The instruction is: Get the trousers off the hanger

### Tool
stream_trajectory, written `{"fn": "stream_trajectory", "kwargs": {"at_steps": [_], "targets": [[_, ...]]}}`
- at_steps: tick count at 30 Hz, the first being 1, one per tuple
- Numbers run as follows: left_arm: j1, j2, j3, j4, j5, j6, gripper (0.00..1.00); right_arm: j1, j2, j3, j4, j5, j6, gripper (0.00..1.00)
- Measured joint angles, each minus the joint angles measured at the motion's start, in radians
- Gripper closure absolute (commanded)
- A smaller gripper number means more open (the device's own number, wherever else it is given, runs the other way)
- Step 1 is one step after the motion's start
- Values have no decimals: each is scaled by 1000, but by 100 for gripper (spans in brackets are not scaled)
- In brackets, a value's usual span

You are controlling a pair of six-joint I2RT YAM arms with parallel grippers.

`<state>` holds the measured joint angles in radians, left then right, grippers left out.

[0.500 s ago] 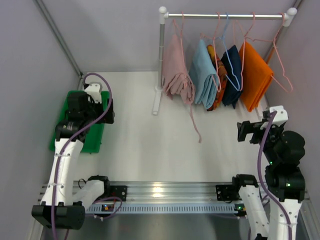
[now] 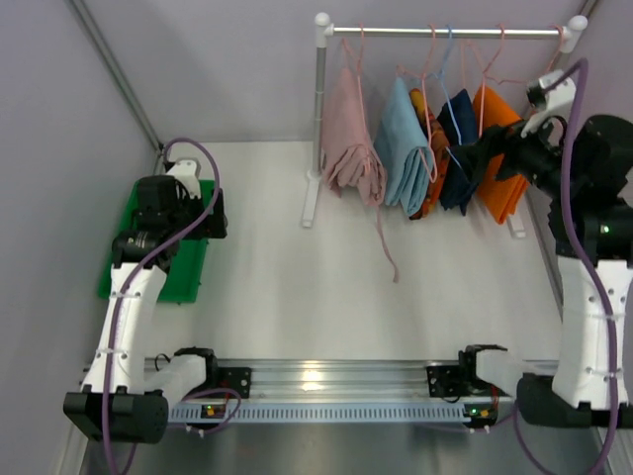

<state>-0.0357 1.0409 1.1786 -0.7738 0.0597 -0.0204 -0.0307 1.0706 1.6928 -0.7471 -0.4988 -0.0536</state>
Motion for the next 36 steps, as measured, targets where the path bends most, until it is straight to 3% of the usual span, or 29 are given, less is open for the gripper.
{"fn": "stream_trajectory", "kwargs": {"at_steps": [7, 12, 26, 36], "targets": [[0, 48, 55, 12, 5, -33, 1, 285, 288, 267, 10, 51, 7, 19], [0, 62, 64, 18, 26, -63, 1, 392, 406, 318, 70, 99, 84, 24], [0, 58, 103, 42, 37, -72, 1, 415, 733, 339, 172, 208, 286, 25], [0, 43, 103, 41, 40, -79, 1, 416, 832, 368, 257, 93, 391, 40]]}}
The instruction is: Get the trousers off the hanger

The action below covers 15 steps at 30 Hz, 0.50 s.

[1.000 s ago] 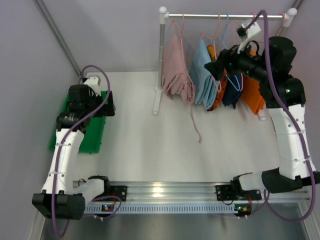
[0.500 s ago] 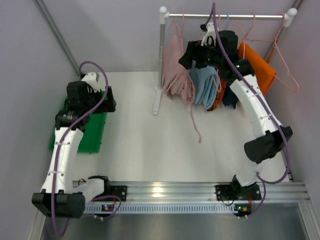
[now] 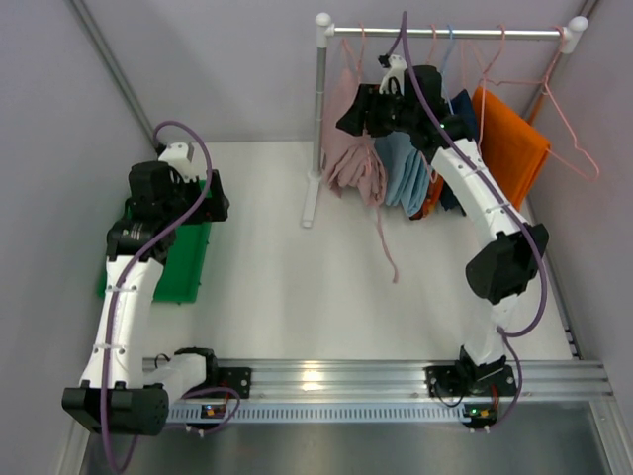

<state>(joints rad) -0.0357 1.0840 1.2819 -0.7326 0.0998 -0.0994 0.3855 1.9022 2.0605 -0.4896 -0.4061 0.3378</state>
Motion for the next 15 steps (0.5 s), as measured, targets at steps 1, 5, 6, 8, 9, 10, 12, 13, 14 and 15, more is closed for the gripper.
{"fn": "stream_trajectory", "kwargs": {"at_steps": [1, 5, 6, 8, 9, 10, 12, 13, 14, 15], "targets": [[0, 0, 0, 0, 0, 0, 1, 0, 8, 6, 8, -11, 8, 43], [0, 0, 0, 0, 0, 0, 1, 0, 29, 17, 34, -36, 33, 55], [0, 0, 0, 0, 0, 0, 1, 0, 32, 17, 36, -42, 40, 61], [0, 0, 0, 0, 1, 0, 1, 0, 37, 17, 40, -50, 53, 68], [0, 0, 0, 0, 2, 0, 1, 0, 39, 17, 41, -52, 57, 73], [0, 0, 0, 0, 7, 0, 1, 0, 40, 17, 41, -54, 61, 76], [0, 0, 0, 0, 19, -3, 1, 0, 40, 18, 42, -60, 71, 85], [0, 0, 0, 0, 22, -4, 1, 0, 40, 21, 41, -61, 76, 88], [0, 0, 0, 0, 28, -5, 1, 0, 45, 30, 41, -64, 84, 91], [0, 0, 0, 0, 34, -5, 1, 0, 51, 37, 40, -67, 93, 97]]}}
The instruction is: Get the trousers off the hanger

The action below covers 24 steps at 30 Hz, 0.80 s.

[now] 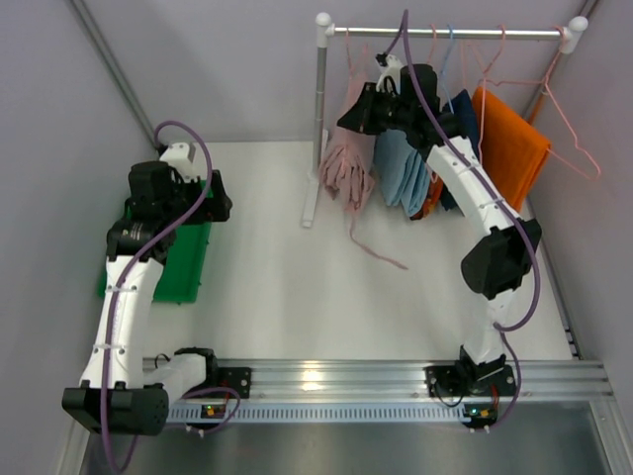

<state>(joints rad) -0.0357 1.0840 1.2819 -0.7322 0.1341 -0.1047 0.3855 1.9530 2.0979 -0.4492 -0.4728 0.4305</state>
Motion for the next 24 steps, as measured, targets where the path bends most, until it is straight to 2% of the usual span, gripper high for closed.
{"fn": "stream_trajectory", "kwargs": {"at_steps": [1, 9, 24], "targets": [[0, 0, 0, 0, 5, 0, 1, 0, 7, 6, 0, -3, 13, 100], [0, -2, 0, 0, 17, -1, 1, -16, 38, 4, 55, -74, 92, 100], [0, -38, -10, 77, 48, -2, 1, -87, -10, -93, 287, -252, 440, 100]]}}
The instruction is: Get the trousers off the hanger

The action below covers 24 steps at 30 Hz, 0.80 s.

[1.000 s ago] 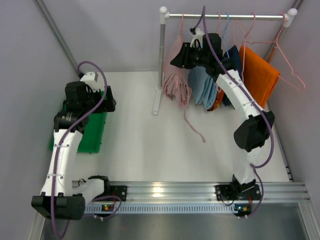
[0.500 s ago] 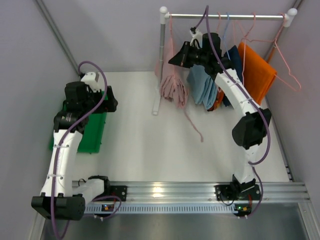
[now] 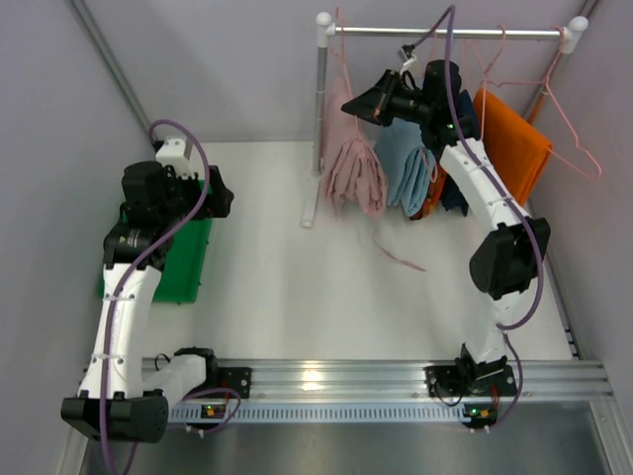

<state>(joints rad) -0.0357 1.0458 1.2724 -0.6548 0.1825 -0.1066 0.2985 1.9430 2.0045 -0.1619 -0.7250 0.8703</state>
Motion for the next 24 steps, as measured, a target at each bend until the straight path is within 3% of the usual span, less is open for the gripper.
{"fn": "stream_trajectory", "kwargs": {"at_steps": [14, 24], "targets": [[0, 0, -10, 66, 39, 0, 1, -46, -54, -23, 178, -68, 200, 100], [0, 0, -10, 158, 124, 117, 1, -73, -217, -249, 291, -113, 388, 100]]}}
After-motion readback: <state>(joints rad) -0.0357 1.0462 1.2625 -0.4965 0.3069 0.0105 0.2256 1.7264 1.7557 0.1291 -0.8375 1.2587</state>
